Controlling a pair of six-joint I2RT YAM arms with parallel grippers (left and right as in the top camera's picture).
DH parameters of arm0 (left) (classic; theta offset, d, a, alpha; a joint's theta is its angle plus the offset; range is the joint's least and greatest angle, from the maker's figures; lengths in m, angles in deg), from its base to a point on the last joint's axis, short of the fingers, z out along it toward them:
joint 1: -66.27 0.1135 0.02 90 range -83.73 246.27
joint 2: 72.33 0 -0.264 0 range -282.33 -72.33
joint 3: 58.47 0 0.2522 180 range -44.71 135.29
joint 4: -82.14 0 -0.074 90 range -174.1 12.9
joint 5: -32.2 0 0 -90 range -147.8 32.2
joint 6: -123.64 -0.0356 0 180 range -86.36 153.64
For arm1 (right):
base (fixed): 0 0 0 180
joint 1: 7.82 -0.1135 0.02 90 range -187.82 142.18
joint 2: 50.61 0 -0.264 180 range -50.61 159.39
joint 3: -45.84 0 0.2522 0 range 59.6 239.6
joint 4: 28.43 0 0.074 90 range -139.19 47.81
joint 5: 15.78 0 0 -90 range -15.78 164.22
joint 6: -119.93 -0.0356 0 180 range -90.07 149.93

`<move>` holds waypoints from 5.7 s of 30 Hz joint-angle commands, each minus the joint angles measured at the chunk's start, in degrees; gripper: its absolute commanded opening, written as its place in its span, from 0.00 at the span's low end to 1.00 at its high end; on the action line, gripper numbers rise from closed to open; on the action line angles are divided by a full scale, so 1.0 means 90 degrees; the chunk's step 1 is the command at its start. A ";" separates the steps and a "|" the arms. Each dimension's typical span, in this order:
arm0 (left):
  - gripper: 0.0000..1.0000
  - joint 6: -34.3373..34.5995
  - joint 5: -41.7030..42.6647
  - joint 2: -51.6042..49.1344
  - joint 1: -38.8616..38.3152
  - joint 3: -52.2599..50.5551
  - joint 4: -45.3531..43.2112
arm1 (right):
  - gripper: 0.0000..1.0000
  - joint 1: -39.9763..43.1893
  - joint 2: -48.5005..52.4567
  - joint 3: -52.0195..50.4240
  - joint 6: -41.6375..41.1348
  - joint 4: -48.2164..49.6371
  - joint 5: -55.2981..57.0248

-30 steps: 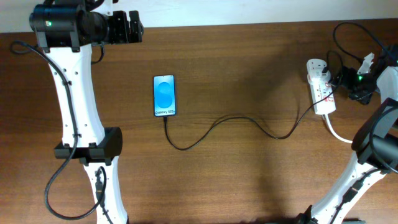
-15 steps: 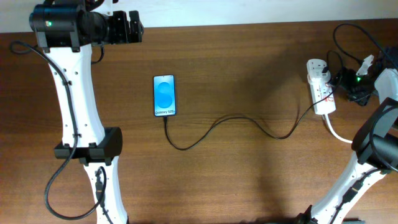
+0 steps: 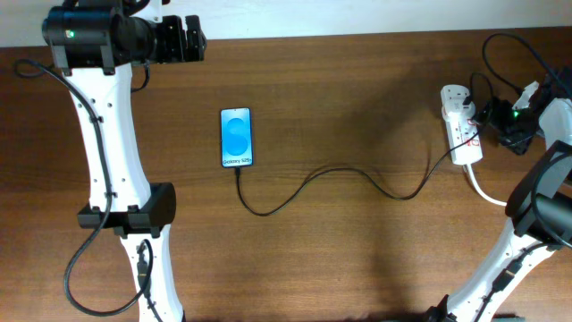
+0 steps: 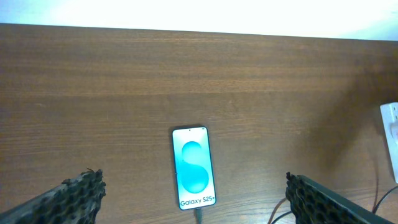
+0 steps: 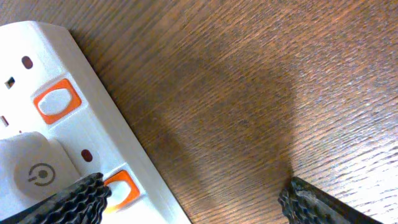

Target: Plug charger to phone and switch on socket

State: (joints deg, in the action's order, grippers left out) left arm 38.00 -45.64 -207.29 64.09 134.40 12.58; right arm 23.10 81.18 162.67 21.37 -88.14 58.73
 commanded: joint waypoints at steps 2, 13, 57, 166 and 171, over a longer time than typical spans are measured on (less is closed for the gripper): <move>0.99 0.0015 0.0053 0.0158 0.0010 0.0068 0.0002 | 0.93 -0.0095 0.0092 -0.0177 0.0430 -0.0151 0.0299; 0.99 0.0015 0.0053 0.0158 0.0010 0.0068 0.0002 | 0.93 -0.0447 0.0092 -0.0177 0.0593 -0.0182 0.0226; 0.99 0.0012 0.0053 0.0158 0.0010 0.0068 0.0002 | 0.98 -0.3310 -0.2798 0.6387 0.0852 -0.5710 0.0848; 0.99 -0.1695 -0.1005 1.1220 0.0024 -1.7192 -1.1560 | 0.98 -0.3470 -1.4615 -1.1417 0.0301 0.4585 0.1800; 1.00 -0.1979 -0.1149 1.2621 0.0029 -1.8523 -1.1956 | 0.98 -0.3470 -1.4615 -1.1417 0.0301 0.4585 0.1800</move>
State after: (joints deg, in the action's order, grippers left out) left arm 23.64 -54.89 -99.21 64.16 -27.76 -94.30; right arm -8.53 -49.94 60.22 24.08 -46.48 74.42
